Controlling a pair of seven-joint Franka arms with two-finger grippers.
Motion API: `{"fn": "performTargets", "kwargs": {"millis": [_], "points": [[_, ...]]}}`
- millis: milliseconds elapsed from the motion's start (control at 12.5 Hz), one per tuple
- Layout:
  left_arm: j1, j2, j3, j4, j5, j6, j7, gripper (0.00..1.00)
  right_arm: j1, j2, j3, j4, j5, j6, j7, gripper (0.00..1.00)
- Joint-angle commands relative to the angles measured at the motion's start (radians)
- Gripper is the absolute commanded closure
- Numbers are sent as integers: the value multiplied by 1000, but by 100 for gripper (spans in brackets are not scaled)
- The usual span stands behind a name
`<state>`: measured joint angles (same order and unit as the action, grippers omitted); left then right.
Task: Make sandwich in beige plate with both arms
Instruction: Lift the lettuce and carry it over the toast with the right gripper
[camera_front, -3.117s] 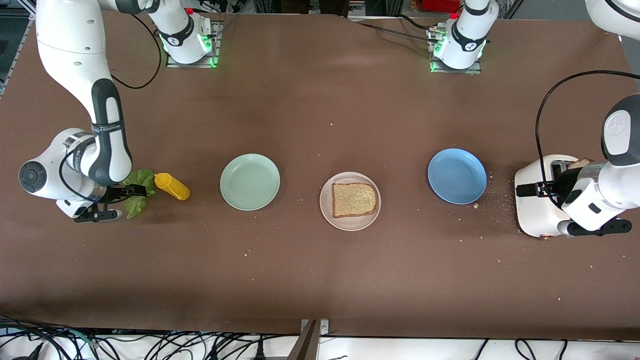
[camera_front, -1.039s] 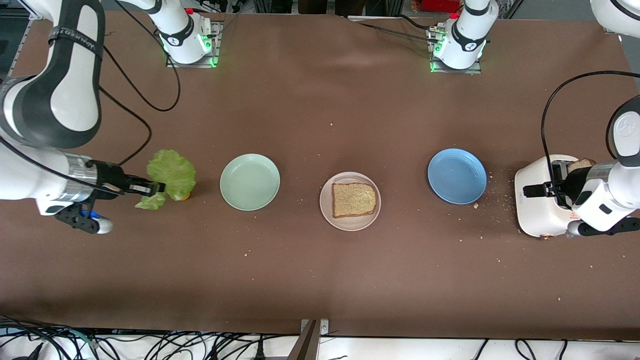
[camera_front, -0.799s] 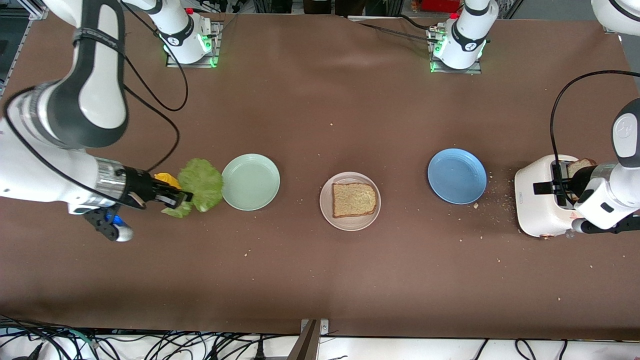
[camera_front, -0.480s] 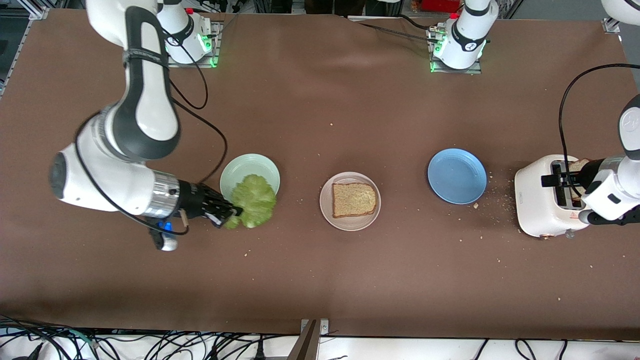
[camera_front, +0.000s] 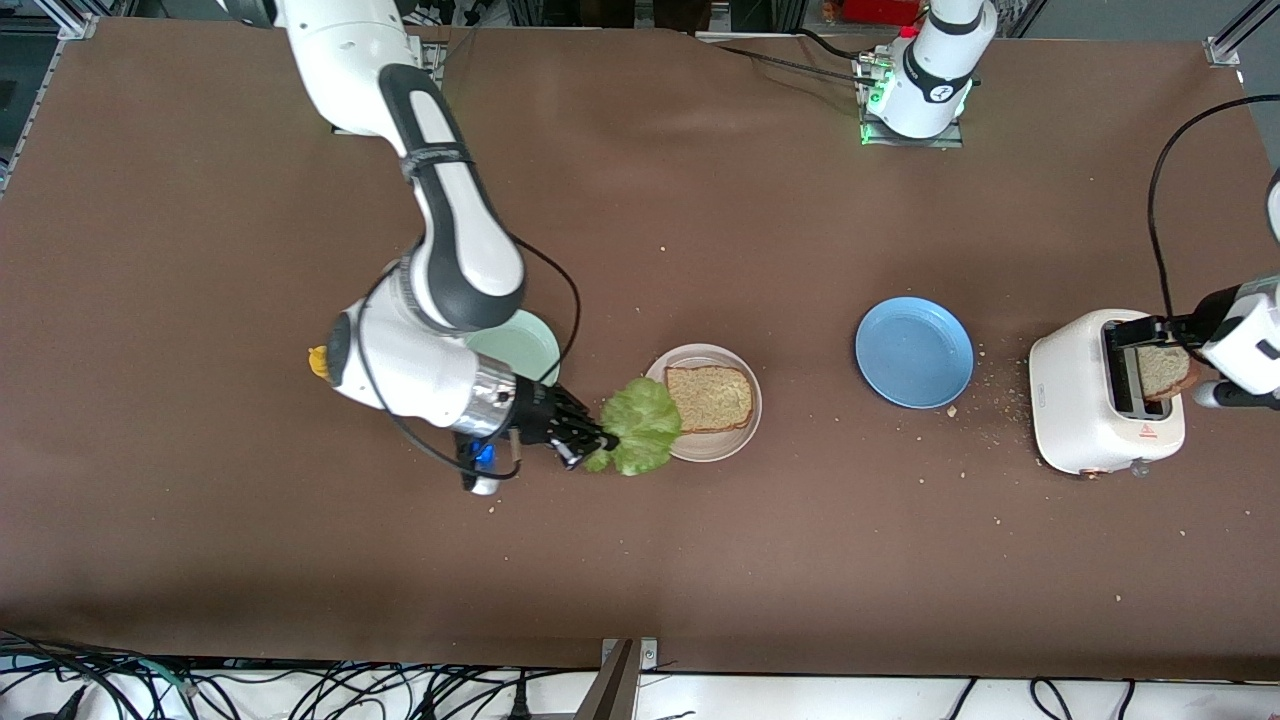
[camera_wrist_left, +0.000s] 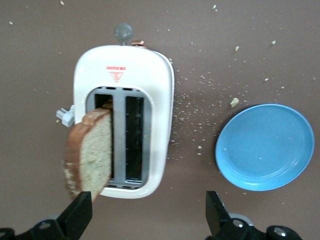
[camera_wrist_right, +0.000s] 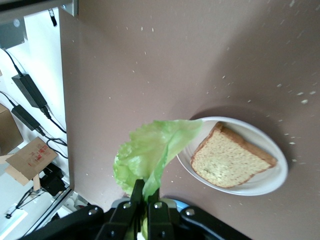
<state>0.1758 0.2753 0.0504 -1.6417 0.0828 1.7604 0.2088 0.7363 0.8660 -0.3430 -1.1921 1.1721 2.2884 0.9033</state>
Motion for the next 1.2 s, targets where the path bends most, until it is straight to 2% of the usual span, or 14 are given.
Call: {"fn": "performTargets", "kwargs": {"millis": [0,320,480,639,719,799,879,959,1119], "points": [[71,-36,-15,-61,3,83,111,0,-5,22,77,-12,21,109,5,100],[143,-7,-15,-67,-44,114,196,0,31,42,122,-64,52,158,2,100],[154,-4,-15,-145,-46,219,198,0,38,79,165,-66,87,276,-9,100],[169,16,-15,-167,-46,252,201,0,41,97,185,-64,86,319,-9,100],[174,28,-15,-167,-46,252,208,7,41,105,187,-61,87,321,-6,100],[176,35,-15,-164,-46,249,207,35,41,110,200,-58,90,328,0,100],[185,35,-15,-152,-46,242,204,79,41,110,217,-60,110,347,0,100],[186,35,-14,-145,-44,235,199,100,41,111,220,-60,136,367,0,100],[185,35,-14,-127,-44,222,199,100,44,117,222,-60,149,375,0,100]]}}
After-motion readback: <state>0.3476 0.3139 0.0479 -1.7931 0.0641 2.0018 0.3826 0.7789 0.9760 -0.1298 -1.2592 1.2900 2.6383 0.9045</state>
